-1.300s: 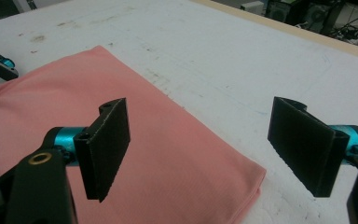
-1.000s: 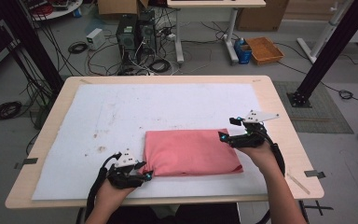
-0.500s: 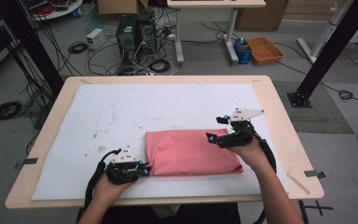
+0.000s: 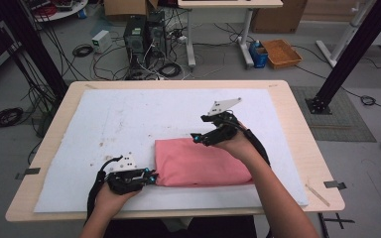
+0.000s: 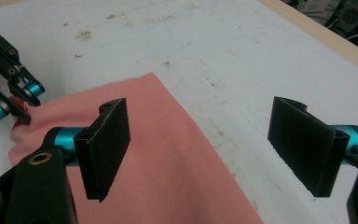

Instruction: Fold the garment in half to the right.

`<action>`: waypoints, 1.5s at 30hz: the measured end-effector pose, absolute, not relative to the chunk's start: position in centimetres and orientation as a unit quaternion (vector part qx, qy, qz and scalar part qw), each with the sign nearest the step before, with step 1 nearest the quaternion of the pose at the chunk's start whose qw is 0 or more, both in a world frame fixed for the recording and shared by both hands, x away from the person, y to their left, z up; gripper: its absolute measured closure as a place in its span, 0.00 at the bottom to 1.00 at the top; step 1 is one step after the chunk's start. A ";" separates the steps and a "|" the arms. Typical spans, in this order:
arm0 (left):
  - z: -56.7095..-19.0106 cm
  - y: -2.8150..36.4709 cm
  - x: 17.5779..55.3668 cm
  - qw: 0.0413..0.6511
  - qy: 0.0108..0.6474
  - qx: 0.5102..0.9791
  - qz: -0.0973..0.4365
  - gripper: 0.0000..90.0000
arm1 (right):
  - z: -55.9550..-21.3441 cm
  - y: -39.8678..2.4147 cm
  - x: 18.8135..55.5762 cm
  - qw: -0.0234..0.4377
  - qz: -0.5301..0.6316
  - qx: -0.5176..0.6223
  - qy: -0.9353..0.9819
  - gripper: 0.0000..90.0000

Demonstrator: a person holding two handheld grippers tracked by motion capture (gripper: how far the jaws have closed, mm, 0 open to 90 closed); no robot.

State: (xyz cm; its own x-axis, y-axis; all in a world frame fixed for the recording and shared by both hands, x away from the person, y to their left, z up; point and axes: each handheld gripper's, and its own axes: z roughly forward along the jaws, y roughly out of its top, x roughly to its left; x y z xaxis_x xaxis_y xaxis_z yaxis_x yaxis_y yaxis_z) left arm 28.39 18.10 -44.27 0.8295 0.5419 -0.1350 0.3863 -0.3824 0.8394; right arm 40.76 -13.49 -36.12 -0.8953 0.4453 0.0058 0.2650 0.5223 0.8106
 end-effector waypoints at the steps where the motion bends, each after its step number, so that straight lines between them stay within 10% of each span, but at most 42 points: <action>1: -44.3 18.1 28.4 0.481 0.281 0.826 0.081 0.90 | -36.3 -12.8 41.0 0.097 0.442 0.202 0.869 0.23; 36: -44.5 17.9 28.7 0.464 0.310 0.827 0.070 0.90 | -42.5 0.4 44.9 0.042 0.347 0.198 0.916 0.27; 43: -44.5 18.0 28.5 0.454 0.288 0.839 0.082 0.90 | -43.6 1.2 45.1 0.033 0.327 0.189 0.925 0.49; 45: -44.4 18.2 28.6 0.456 0.287 0.838 0.081 0.90 | -43.4 1.1 45.1 0.032 0.328 0.182 0.926 0.71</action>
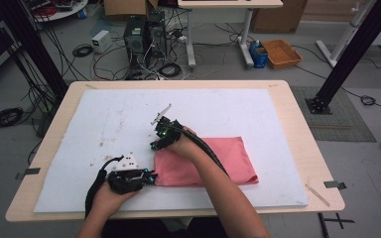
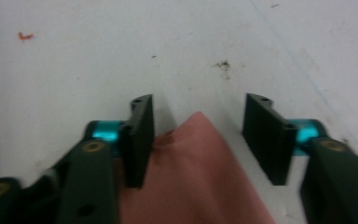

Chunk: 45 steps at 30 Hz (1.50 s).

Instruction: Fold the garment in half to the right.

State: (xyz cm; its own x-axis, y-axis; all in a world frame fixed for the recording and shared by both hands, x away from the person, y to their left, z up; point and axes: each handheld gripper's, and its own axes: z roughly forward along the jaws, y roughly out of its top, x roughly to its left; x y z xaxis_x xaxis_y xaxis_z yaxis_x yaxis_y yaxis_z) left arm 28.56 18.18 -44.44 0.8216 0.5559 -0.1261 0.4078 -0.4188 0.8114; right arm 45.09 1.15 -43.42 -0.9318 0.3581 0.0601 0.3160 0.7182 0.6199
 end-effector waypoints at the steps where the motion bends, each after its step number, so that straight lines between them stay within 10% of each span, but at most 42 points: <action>1: -44.4 18.2 28.6 0.457 0.287 0.838 0.081 0.90 | -43.4 1.1 45.1 0.025 0.333 0.176 0.926 0.75; 7: -44.1 18.4 28.5 0.462 0.284 0.836 0.086 0.90 | -43.0 1.6 44.6 0.048 0.323 0.152 0.933 0.96; 45: -38.1 11.5 29.1 0.507 0.215 0.833 0.053 0.90 | -36.7 -6.5 43.0 0.077 0.430 0.151 0.887 0.97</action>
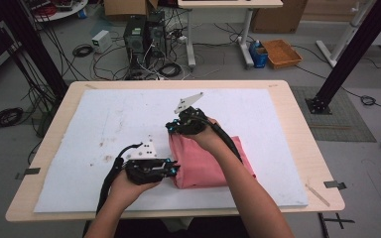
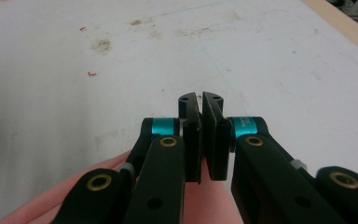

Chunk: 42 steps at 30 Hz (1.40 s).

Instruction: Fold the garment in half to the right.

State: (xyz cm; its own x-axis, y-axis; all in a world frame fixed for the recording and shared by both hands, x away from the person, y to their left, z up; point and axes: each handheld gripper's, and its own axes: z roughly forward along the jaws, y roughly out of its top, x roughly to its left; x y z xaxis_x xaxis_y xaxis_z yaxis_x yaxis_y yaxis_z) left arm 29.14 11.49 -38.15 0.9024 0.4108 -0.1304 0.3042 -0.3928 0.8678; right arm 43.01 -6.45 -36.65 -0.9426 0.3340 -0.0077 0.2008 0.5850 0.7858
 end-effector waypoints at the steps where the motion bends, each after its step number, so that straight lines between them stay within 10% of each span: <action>1: -38.0 11.1 29.3 0.507 0.211 0.834 0.052 0.90 | -36.6 -7.1 43.0 0.080 0.430 0.152 0.887 0.97; 42: -40.0 -3.4 33.3 0.467 0.154 0.871 -0.001 0.90 | -39.7 -22.7 42.4 0.129 0.399 0.269 0.867 0.97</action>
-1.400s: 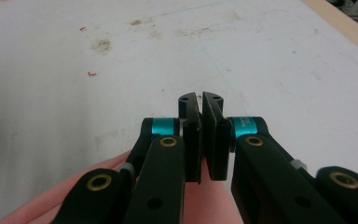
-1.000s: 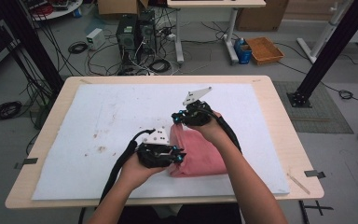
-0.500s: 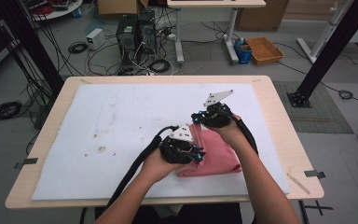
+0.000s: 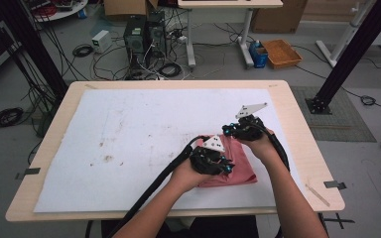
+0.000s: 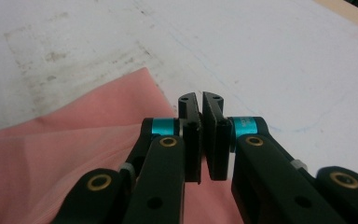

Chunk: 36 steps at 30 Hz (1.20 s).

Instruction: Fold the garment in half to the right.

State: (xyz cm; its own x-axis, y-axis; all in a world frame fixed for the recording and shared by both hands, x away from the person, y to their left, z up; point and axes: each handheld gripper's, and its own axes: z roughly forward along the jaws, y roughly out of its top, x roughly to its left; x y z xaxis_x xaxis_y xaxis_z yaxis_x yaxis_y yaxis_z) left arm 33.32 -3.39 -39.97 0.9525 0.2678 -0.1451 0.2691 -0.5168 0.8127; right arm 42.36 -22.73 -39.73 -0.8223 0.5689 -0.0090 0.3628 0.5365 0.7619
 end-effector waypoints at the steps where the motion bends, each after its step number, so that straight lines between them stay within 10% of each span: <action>1: -40.1 -3.6 33.4 0.464 0.153 0.872 -0.001 0.90 | -39.9 -22.9 42.3 0.130 0.397 0.271 0.867 0.97; 23: -42.0 -6.0 34.1 0.453 0.157 0.877 -0.020 0.88 | -41.9 -25.3 42.2 0.135 0.387 0.312 0.857 0.84; 36: -40.9 -5.0 33.7 0.491 0.169 0.855 -0.004 0.58 | -40.5 -26.3 40.6 0.158 0.407 0.314 0.843 0.72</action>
